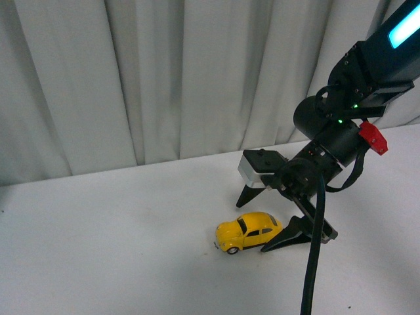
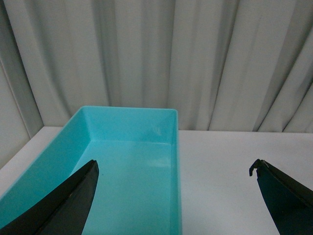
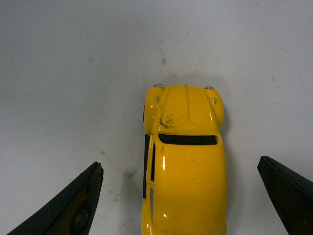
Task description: Wind up and store yellow beetle toy
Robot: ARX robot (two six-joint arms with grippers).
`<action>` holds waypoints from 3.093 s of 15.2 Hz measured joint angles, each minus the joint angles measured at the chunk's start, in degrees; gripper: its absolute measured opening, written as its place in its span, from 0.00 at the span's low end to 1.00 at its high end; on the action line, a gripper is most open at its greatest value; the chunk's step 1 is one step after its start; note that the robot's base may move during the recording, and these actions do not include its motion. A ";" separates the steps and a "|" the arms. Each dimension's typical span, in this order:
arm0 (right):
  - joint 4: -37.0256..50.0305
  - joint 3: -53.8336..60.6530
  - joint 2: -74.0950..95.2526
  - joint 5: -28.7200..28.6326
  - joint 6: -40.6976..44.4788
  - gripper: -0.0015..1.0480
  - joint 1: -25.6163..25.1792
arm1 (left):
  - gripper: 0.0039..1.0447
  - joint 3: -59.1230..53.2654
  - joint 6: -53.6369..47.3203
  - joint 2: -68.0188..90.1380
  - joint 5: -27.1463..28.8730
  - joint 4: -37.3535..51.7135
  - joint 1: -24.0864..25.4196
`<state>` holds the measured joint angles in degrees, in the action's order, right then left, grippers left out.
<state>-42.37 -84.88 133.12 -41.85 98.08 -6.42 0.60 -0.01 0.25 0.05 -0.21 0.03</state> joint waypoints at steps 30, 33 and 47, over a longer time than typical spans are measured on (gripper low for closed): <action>12.98 32.68 -12.83 0.77 2.12 0.52 -23.45 | 0.94 0.00 0.02 0.00 0.00 0.00 0.00; 13.29 32.57 -12.31 1.36 1.99 0.66 -23.26 | 0.94 0.00 0.02 0.00 0.02 0.00 0.00; 14.19 31.58 -12.33 1.81 1.86 0.94 -24.02 | 0.94 0.00 0.00 0.00 -0.02 0.00 0.00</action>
<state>-28.18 -53.30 120.79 -40.03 99.94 -30.44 0.60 -0.01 0.25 0.03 -0.21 0.03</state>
